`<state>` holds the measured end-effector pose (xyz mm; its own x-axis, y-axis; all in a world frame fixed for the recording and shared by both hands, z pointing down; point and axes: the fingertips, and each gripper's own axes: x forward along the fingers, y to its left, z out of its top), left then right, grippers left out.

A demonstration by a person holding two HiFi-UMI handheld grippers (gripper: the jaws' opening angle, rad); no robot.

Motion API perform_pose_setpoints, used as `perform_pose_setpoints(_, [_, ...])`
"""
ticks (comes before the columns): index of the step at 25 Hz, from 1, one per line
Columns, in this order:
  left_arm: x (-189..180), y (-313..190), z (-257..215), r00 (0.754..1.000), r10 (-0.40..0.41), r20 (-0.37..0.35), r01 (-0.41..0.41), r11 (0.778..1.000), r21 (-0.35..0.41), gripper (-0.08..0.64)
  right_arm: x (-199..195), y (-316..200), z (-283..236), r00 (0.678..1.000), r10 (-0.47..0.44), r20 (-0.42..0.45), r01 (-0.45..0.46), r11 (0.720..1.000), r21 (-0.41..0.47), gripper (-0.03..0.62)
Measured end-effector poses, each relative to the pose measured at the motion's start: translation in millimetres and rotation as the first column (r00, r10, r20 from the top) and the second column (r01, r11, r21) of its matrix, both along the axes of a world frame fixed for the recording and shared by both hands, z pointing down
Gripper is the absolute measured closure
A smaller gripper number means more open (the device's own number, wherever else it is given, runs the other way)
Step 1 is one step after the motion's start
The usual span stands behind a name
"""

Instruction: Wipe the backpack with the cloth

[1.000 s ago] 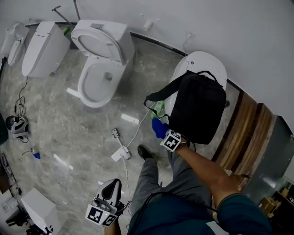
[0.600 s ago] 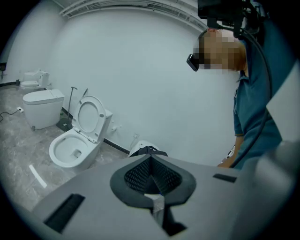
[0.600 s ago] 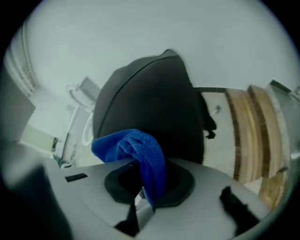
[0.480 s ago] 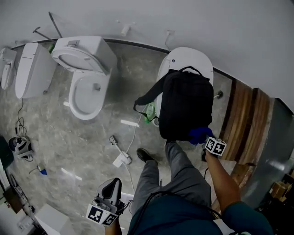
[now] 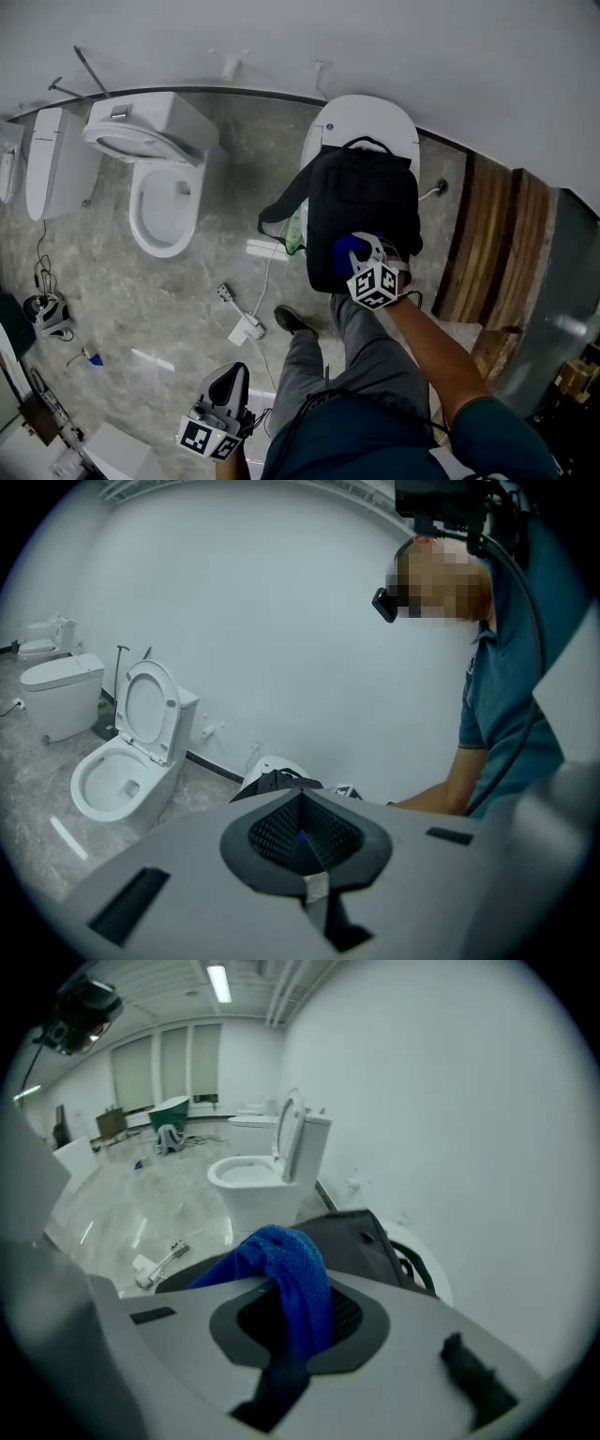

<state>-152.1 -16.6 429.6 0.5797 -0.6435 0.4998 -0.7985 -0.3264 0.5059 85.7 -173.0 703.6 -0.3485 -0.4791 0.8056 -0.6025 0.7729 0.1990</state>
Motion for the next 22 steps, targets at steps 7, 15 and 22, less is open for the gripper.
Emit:
perform_pose_setpoints(7, [26, -20, 3, 1.0, 0.004, 0.014, -0.004, 1.0, -0.011, 0.555, -48, -131, 33, 0.986, -0.165, -0.029, 0.165, 0.986, 0.003, 0.561])
perform_pose_setpoints(15, [40, -29, 5, 1.0, 0.004, 0.019, -0.003, 1.0, -0.02, 0.555, 124, -201, 69, 0.97, 0.114, -0.215, -0.136, 0.987, -0.09, 0.561])
perform_pose_setpoints(22, [50, -34, 8, 0.999, 0.038, 0.012, -0.038, 0.999, -0.022, 0.555, 255, -131, 60, 0.752, 0.646, 0.128, -0.6, 0.752, -0.273, 0.561])
